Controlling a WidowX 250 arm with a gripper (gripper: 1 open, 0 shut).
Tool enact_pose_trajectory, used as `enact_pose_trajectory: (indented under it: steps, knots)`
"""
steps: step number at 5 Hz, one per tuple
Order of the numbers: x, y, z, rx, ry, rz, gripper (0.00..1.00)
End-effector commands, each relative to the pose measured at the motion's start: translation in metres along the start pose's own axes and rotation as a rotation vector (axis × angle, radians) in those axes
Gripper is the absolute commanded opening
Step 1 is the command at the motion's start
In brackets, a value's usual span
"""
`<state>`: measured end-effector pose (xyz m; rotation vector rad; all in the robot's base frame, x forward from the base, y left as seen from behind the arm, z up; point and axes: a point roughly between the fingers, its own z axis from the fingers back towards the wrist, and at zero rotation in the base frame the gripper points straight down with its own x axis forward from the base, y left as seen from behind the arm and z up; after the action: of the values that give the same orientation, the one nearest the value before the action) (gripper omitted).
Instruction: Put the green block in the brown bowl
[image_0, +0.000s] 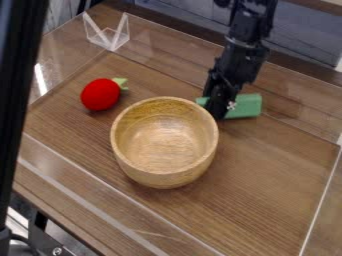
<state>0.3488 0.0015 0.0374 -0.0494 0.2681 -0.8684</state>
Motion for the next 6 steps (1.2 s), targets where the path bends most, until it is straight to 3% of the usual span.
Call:
enact_pose_trajectory:
  steps: [1, 2, 3, 4, 5, 6]
  knots:
    - [-0.021, 0.0, 0.043, 0.103, -0.063, 0.016, 0.0]
    - [-0.045, 0.001, 0.06, 0.13, -0.082, 0.062, 0.0]
    - [-0.081, 0.002, 0.068, 0.128, -0.088, 0.137, 0.0]
    - [-0.102, -0.009, 0.059, 0.124, -0.086, 0.175, 0.0]
    - [-0.101, -0.028, 0.061, 0.139, -0.102, 0.177, 0.0]
    - [-0.11, -0.036, 0.074, 0.147, -0.122, 0.215, 0.0]
